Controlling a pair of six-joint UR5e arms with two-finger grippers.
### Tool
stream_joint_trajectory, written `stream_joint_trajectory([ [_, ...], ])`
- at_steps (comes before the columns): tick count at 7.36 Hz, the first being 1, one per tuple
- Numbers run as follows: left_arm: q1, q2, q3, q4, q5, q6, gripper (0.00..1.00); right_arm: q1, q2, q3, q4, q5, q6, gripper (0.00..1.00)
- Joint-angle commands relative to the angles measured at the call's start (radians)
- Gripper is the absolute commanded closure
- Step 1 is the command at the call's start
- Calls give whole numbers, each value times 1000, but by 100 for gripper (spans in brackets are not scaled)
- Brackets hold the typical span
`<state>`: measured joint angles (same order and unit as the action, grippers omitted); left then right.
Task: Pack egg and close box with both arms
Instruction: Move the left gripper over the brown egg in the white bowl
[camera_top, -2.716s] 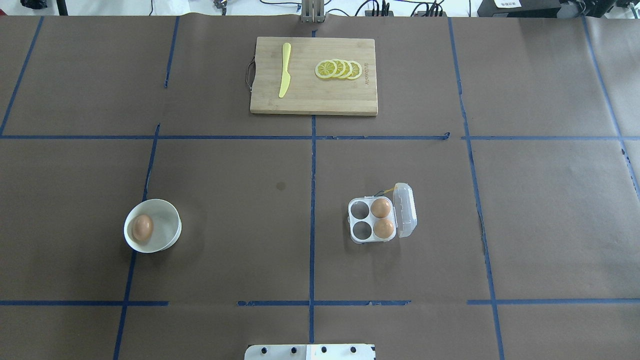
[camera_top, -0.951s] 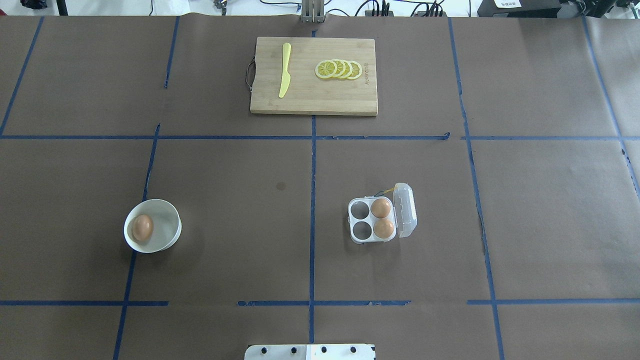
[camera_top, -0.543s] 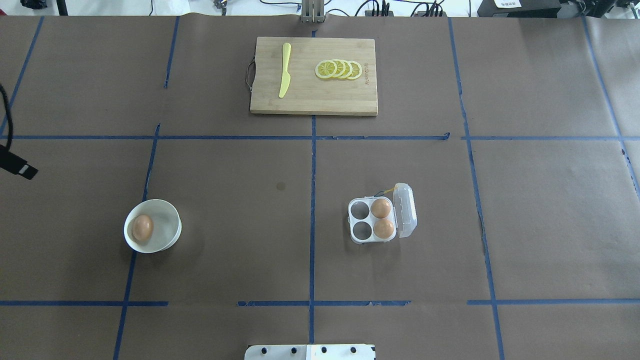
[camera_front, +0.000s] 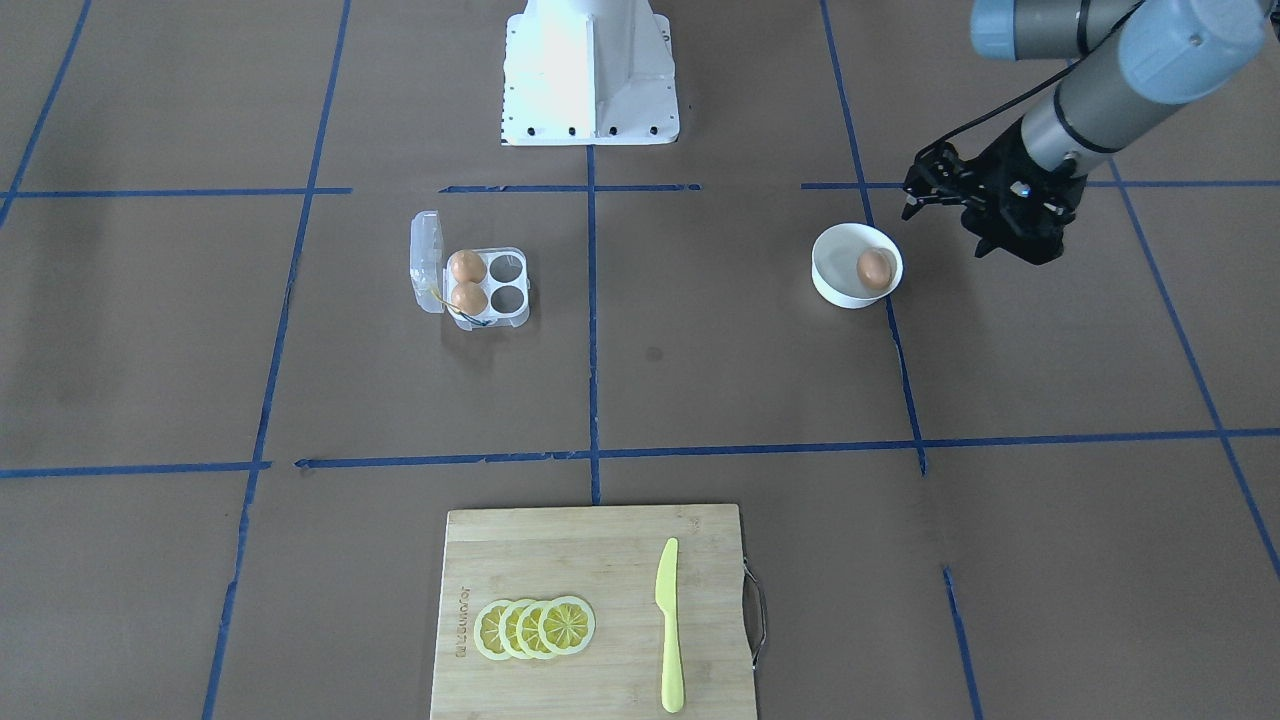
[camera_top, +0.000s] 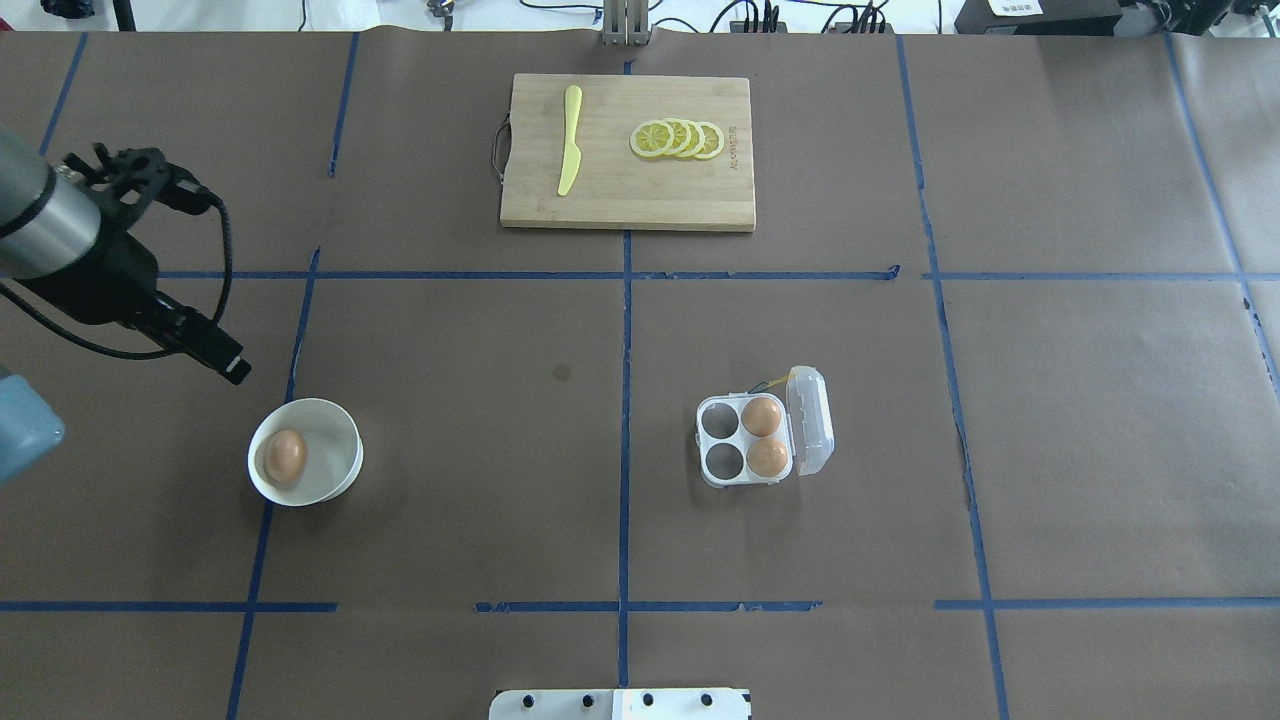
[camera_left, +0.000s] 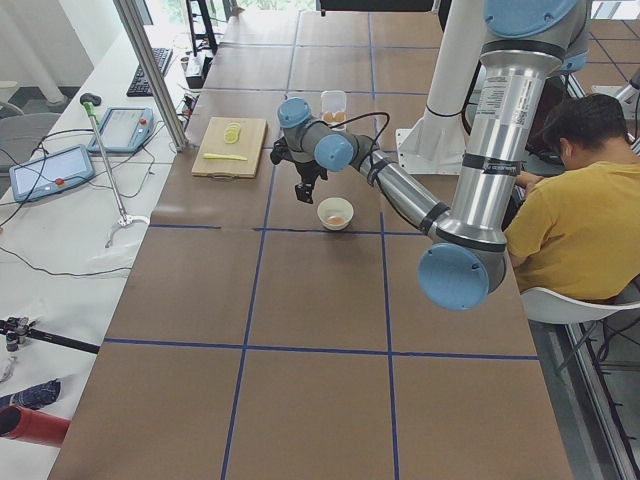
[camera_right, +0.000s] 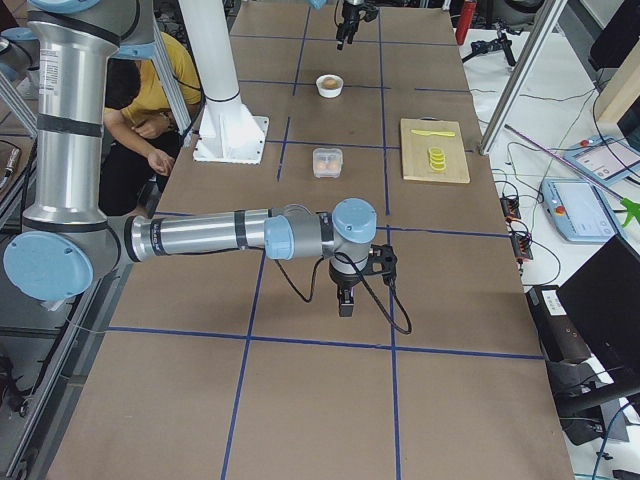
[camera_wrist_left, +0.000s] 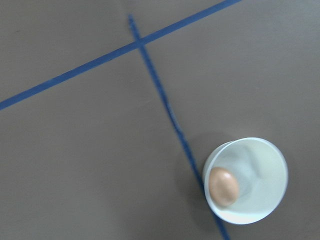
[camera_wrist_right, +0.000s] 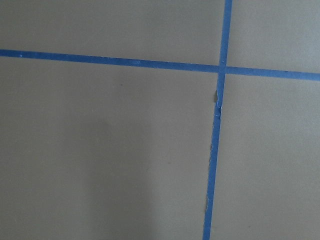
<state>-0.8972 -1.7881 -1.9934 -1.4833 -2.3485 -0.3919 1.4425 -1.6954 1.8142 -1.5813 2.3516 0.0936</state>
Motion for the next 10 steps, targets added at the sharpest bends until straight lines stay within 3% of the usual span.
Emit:
stream_joint_trajectory([
  [1, 70, -45, 38, 1, 70, -111, 0, -2, -1, -3, 0, 0, 0, 0],
  [6, 201, 1, -27, -9, 212, -316, 0, -13, 0, -6, 1, 3, 0, 0],
  [8, 251, 7, -39, -12, 360, -358, 1, -16, 0, -6, 1, 2, 0, 0],
  [10, 254, 22, -21, -81, 438, -352, 2, -17, 0, -6, 1, 2, 0, 0],
])
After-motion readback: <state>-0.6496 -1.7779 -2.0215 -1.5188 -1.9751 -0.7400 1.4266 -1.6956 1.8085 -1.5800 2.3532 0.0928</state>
